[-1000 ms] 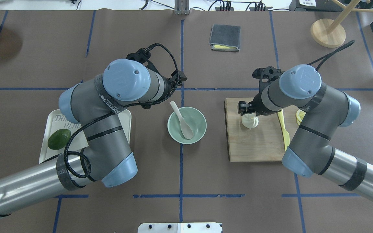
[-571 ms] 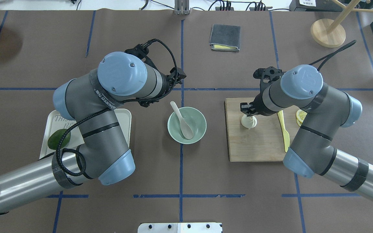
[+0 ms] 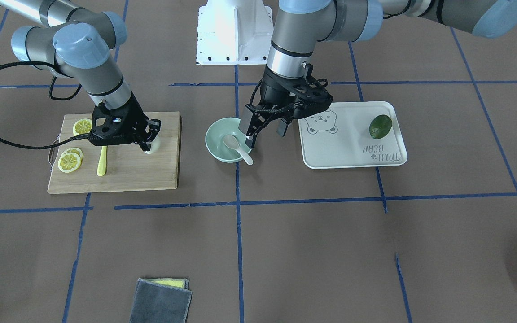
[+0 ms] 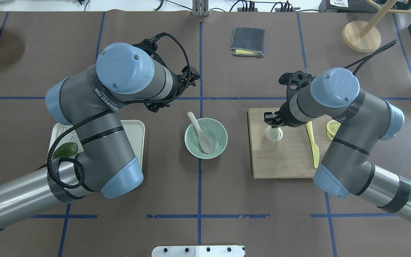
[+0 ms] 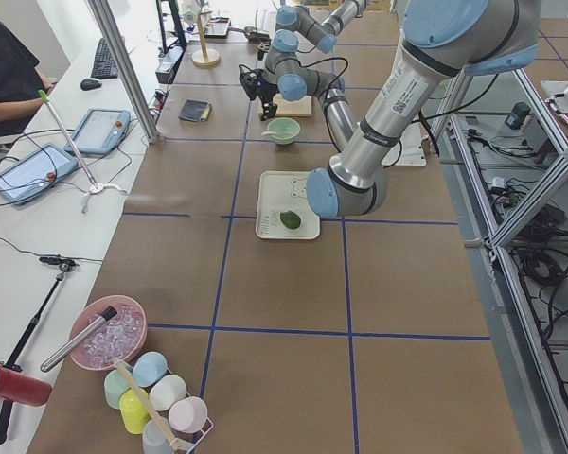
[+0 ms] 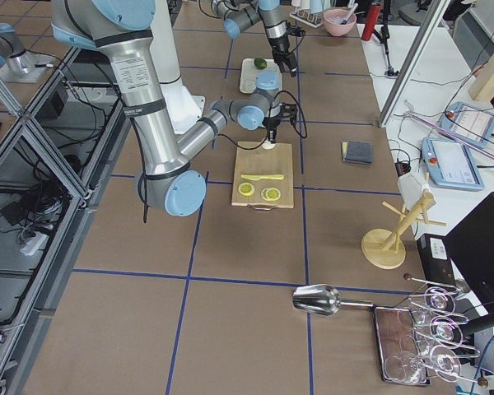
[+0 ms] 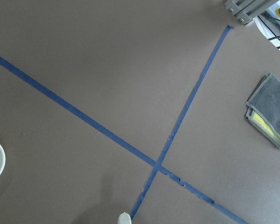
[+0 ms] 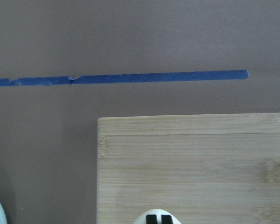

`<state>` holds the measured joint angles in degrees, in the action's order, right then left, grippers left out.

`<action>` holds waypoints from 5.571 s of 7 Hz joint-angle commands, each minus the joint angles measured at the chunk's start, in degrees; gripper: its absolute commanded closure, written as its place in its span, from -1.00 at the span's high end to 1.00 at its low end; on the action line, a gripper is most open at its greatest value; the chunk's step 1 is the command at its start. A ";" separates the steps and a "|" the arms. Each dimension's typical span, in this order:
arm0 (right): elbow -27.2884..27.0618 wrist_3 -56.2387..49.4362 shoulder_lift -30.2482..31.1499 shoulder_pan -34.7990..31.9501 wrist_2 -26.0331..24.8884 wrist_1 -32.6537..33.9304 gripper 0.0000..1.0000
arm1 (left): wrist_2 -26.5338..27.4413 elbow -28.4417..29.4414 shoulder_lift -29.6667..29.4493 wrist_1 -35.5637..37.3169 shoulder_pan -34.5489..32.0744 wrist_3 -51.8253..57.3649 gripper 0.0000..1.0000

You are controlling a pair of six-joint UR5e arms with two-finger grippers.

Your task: Put spoon and bun in bowl

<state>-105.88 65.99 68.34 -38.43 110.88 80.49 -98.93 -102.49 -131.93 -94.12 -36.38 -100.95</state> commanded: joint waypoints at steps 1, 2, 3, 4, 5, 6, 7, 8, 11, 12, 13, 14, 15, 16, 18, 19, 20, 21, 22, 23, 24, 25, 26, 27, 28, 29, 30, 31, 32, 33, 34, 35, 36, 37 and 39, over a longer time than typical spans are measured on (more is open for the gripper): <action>-1.26 0.19 -3.64 -1.29 0.56 3.09 -1.00 | -2.39 -4.53 4.80 2.27 -4.29 8.09 1.00; -0.82 0.46 -5.66 -1.12 0.48 3.10 -1.00 | -4.85 -7.60 7.88 4.63 -8.06 14.75 1.00; -0.64 2.46 -8.03 -0.95 0.39 3.01 -1.00 | -5.05 -10.24 9.92 7.61 -10.27 20.74 1.00; 1.97 6.48 -12.14 0.01 -0.05 3.01 -1.00 | -5.05 -12.88 14.55 8.16 -10.64 25.50 1.00; 6.08 8.35 -16.71 1.85 -2.05 2.92 -1.00 | -5.05 -13.86 17.12 8.25 -11.95 29.02 1.00; 9.43 9.41 -19.54 3.96 -5.29 2.57 -1.00 | -5.14 -14.22 18.97 8.25 -13.36 31.67 1.00; 10.42 10.38 -20.70 5.37 -6.02 2.57 -1.00 | -5.14 -14.83 20.99 8.25 -14.50 35.87 1.00; 10.61 10.39 -20.71 6.86 -7.59 2.57 -1.00 | -5.14 -14.84 22.05 8.25 -15.91 39.83 1.00; 10.00 10.48 -20.18 7.84 -8.66 2.31 1.00 | -5.14 -14.75 22.33 8.25 -17.41 43.28 1.00; 9.56 10.39 -20.09 7.76 -8.58 2.30 1.00 | -5.22 -14.75 23.11 8.25 -17.76 43.56 1.00; 8.34 10.22 -19.83 6.71 -7.97 3.00 1.00 | -5.31 -14.84 24.08 8.17 -18.37 46.78 1.00; 5.89 9.43 -19.13 4.35 -5.87 6.58 1.00 | -5.49 -15.10 25.83 7.99 -20.99 50.99 1.00; 2.56 5.77 -17.65 1.80 -3.94 10.96 1.00 | -8.45 -15.54 27.76 7.82 -23.80 57.56 1.00; -1.48 -0.18 -14.50 -1.70 -1.74 14.57 1.00 | -13.00 -15.54 30.30 7.82 -29.14 65.28 1.00; -4.77 -14.42 -7.03 -11.97 6.76 16.37 1.00 | -23.80 -14.58 36.27 8.16 -39.08 80.49 1.00; -4.69 -21.27 -3.60 -16.89 10.46 16.37 1.00 | -27.77 -13.71 40.39 8.17 -41.99 87.70 1.00; -4.42 -29.08 -0.09 -21.90 13.89 16.45 1.00 | -31.55 -10.65 43.57 8.25 -47.16 96.73 1.00; -4.07 -37.95 4.82 -27.08 16.36 16.54 1.00 | -35.77 -4.79 44.73 8.52 -51.99 105.61 1.00; -2.50 -45.87 8.52 -31.75 20.48 16.46 1.00 | -36.59 -3.25 46.22 8.26 -53.26 107.96 1.00; -1.62 -51.60 13.34 -35.54 22.43 16.02 1.00 | -36.60 -1.50 48.15 7.73 -53.19 108.07 1.00; -1.43 -58.53 17.40 -39.05 23.06 16.28 1.00 | -36.34 -1.13 48.34 7.81 -53.27 107.55 1.00; 0.13 -62.87 19.44 -42.66 26.20 16.19 1.00 | -36.34 0.52 48.34 7.82 -53.27 107.55 1.00; 2.06 -65.35 20.76 -45.39 27.97 16.02 1.00 | -36.43 3.15 48.00 7.64 -53.10 107.63 1.00; 3.30 -66.59 21.99 -46.81 28.25 15.93 1.00 | -36.60 5.35 47.64 6.51 -53.10 107.55 1.00; 5.23 -70.34 22.18 -48.22 28.16 15.84 1.00 | -36.60 5.72 47.73 6.15 -53.10 107.55 1.00; 7.94 -74.12 22.18 -49.27 28.25 15.93 1.00 | -36.60 5.47 47.64 6.15 -53.10 107.55 1.00; 8.67 -74.16 22.53 -49.29 28.51 15.84 1.00 | -36.60 5.46 47.38 6.15 -53.10 107.55 1.00; 10.41 -74.16 22.19 -50.16 28.60 15.75 1.00 | -36.60 5.38 47.38 6.15 -53.10 107.55 1.00; 12.26 -74.07 22.53 -51.21 28.43 15.75 1.00 | -36.60 5.29 47.38 6.15 -53.10 107.46 1.00; 14.98 -74.16 22.71 -52.78 28.43 15.75 1.00 | -36.60 5.46 47.03 6.15 -53.10 107.46 1.00; 15.09 -74.25 22.80 -53.50 28.43 15.75 1.00 | -36.52 5.55 46.77 6.15 -53.10 107.46 1.00; 14.92 -74.33 22.62 -54.03 28.17 15.58 1.00 | -36.43 5.38 46.68 6.15 -53.10 107.55 1.00; 14.57 -74.42 22.10 -54.12 26.95 15.58 1.00 | -36.43 5.46 46.67 6.15 -53.10 107.55 1.00; 14.22 -74.34 21.57 -54.29 25.89 15.58 1.00 | -36.43 5.46 46.59 6.15 -53.10 107.46 1.00; 14.30 -74.25 21.39 -54.29 25.88 15.58 1.00 | -36.43 5.38 46.41 6.15 -53.10 107.46 1.00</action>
<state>-91.54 -8.34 89.92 -92.68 136.93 96.07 -135.35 -97.05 -85.41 -87.98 -89.47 6.51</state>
